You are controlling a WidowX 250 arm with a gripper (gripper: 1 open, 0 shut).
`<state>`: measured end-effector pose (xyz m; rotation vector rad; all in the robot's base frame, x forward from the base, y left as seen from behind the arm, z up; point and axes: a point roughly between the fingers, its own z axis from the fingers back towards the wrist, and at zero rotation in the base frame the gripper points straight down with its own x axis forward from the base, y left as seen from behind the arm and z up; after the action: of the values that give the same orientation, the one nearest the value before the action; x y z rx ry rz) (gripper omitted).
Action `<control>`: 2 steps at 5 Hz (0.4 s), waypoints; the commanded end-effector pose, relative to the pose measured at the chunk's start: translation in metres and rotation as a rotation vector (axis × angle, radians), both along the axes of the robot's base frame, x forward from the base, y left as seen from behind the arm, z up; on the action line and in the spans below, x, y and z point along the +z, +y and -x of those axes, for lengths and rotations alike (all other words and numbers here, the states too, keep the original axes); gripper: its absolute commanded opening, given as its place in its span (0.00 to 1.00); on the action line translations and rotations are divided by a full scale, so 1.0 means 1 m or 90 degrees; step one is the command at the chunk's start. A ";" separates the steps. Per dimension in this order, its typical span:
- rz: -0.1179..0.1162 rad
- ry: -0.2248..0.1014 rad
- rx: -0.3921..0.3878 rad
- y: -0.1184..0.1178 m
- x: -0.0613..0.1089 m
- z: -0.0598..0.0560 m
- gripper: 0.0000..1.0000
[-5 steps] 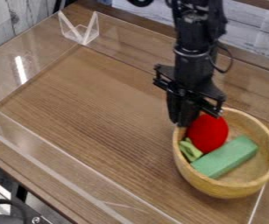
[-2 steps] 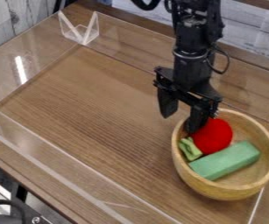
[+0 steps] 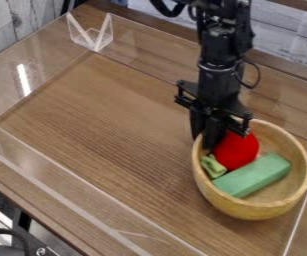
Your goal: Move the red fruit to the right
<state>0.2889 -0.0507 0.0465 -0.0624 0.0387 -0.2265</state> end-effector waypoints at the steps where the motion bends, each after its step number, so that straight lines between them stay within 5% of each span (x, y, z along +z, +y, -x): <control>1: -0.001 -0.035 -0.028 -0.010 0.012 -0.010 0.00; 2: -0.005 -0.040 -0.055 -0.014 0.019 -0.005 0.00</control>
<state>0.2874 -0.0608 0.0476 -0.0466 0.0411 -0.2877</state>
